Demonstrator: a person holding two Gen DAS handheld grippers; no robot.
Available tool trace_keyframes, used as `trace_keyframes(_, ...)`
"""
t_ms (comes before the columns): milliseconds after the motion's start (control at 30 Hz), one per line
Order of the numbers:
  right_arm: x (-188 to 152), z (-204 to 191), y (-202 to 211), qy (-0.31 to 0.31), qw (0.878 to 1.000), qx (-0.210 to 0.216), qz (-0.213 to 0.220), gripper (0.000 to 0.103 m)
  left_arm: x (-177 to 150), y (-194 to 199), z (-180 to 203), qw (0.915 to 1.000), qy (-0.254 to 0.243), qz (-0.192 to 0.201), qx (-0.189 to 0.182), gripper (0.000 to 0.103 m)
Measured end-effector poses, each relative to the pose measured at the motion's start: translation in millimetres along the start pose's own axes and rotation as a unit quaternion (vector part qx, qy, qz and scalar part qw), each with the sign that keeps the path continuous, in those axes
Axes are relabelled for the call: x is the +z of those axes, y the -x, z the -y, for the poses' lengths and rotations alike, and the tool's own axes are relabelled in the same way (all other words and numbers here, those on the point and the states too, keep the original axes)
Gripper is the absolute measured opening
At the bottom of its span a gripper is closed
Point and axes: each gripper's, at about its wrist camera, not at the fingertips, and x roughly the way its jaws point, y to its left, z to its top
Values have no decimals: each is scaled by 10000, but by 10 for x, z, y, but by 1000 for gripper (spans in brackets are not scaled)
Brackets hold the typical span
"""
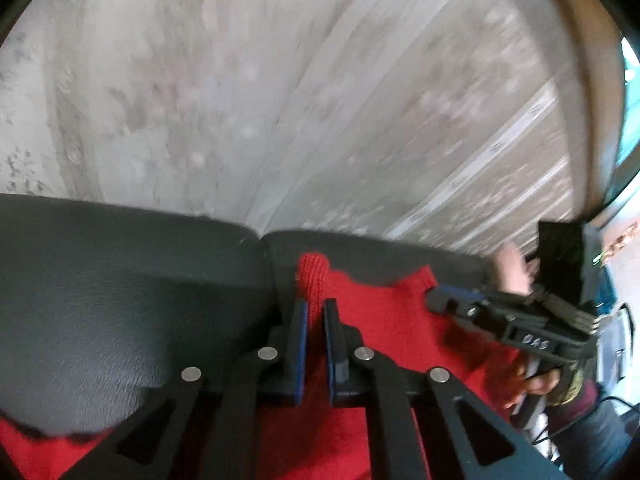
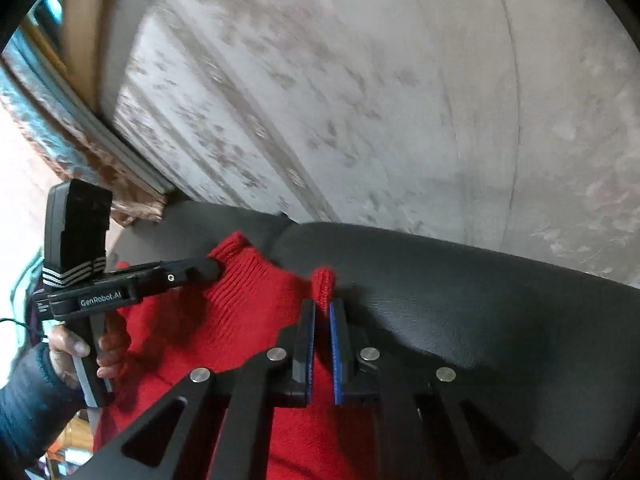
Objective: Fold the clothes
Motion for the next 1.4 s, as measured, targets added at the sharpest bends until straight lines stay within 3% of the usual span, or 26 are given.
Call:
trace_keyframes(200,-305,-267,532,54,9979,385,516,7,-322,462,193,9983,-247,444,-276,6)
trace_keyframes(300,-626,-373,764,37,9968,494,625,7,-594,626,258,9974,-404,555,-202,6)
trace_keyframes(500,-1374,-233,818,-355,9986,273,271,7,-1169,678,294,9985,-508,218,-42,6)
trace_keyframes(633,-1628,-133,897,-571,9983,-13,151,11,-1422,659,221,9996,-274,-4,29,8)
trace_keyframes(767,-1596,-191,1060,-496,9980,-215,318,14,-1430,857,103,9993,245,261,-94,14)
trace_keyframes(933,-1226,-513,994,-289,9970,49,710,21,-1098,969,98,9901,982,886,-478,18)
trace_keyframes(967,-1161,-595,910,-236,9971,59,718,27,-1020,926,154,9889,1009,937,-564,18)
trace_keyframes(1067,-1055,-751,607,-122,9985,2,531,42,-929,668,359,9938,753,684,-447,18)
trace_keyframes(1100,-1074,-771,521,-62,9992,-81,399,42,-943,557,406,9960,639,484,-396,18)
trace_keyframes(1200,-1279,-834,338,413,9973,-605,79,42,-1156,291,388,9995,234,-31,229,15)
trace_keyframes(1267,-1461,-881,353,913,9926,-761,245,42,-1305,318,297,9994,-63,193,296,12)
trace_keyframes(1400,-1552,-812,423,899,9918,-841,350,42,-1342,337,161,9990,175,350,194,5)
